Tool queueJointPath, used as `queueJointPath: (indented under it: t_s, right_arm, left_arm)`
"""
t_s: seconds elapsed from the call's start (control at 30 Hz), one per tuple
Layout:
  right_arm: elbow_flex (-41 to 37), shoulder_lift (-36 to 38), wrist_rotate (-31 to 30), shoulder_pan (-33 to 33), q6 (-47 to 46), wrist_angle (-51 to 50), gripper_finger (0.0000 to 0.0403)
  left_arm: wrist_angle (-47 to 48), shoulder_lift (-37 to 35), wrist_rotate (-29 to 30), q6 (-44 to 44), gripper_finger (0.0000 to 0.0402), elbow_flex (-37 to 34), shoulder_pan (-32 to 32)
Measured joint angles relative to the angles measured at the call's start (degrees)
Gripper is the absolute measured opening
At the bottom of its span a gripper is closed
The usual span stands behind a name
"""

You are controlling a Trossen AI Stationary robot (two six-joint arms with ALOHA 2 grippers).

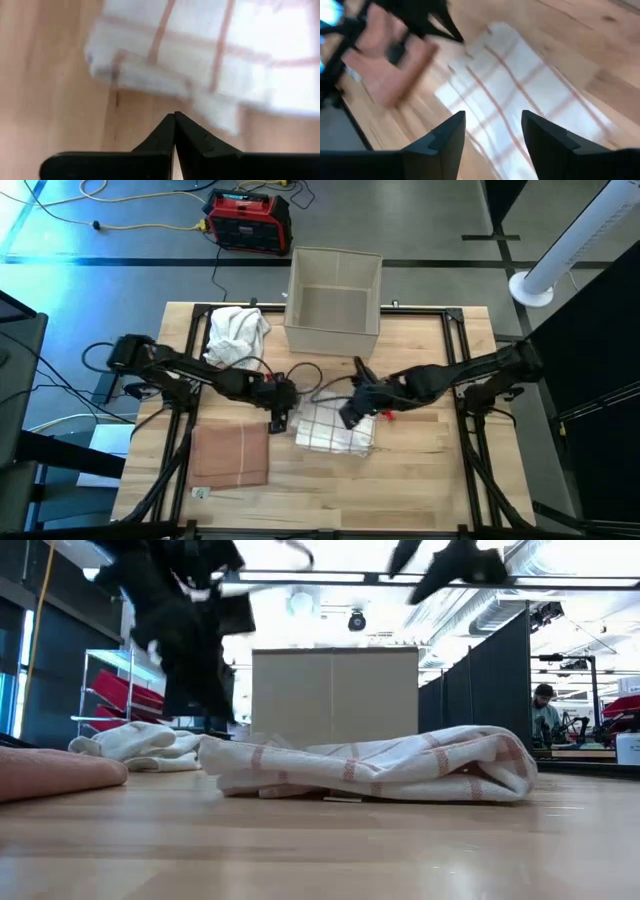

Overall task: Fold towel
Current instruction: Fold the right white towel

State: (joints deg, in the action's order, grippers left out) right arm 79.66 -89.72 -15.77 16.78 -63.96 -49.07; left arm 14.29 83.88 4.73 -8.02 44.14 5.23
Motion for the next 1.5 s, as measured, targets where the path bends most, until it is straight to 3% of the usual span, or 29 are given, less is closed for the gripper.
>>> queueJointPath:
  t_s: [0.17, 0.3, 0.4, 0.5, 0.73, 0.93, 1.1, 1.23, 1.5]
  right_arm:
    - [-7.38, 0.62, -0.06, 4.76, -2.56, 6.09, 0.0104]
    - [-18.27, -0.02, 0.1, 6.7, -2.95, 24.92, 0.0019]
    - [-26.08, -1.41, -0.81, 6.84, -3.61, 39.02, 0.0009]
    - [-30.61, -4.75, -1.2, 6.59, -4.63, 44.62, 0.0002]
    - [-31.77, -9.29, 1.34, 7.42, -8.5, 42.85, 0.0]
    - [-31.76, -3.34, 4.69, 8.71, -10.59, 34.12, 0.0]
    - [-31.74, 4.18, -3.35, 8.3, -7.04, 32.05, 0.0]
    - [-31.72, 4.01, -8.4, 4.89, -1.45, 32.41, 0.0]
    - [-31.74, -1.94, -5.7, -3.33, 8.64, 30.01, 0.0]
  left_arm:
    - [-11.17, -1.14, -7.87, 5.05, 0.0, -0.23, 0.01]
    - [-17.09, 3.04, -10.58, 5.71, 0.0, -0.26, -0.7]
    - [-18.31, 7.14, -13.29, 5.67, 0.0, -0.28, -1.3]
    - [-17.72, 10.99, -13.77, 5.16, 0.0, -0.28, -1.49]
    - [-16.15, 15.12, -17.36, 2.63, 0.0, -0.28, -0.95]
    - [-13.25, 10.41, -19.47, -2.58, 0.0, 0.32, -1.23]
    - [-10.86, 1.43, -17.5, -3.68, 0.0, 1.4, -2.25]
    - [-12.19, -1.9, -13.1, -1.66, 0.0, 1.5, -3.02]
    - [-12.38, 6.23, -13.46, 1.2, 0.0, 1.4, -5.28]
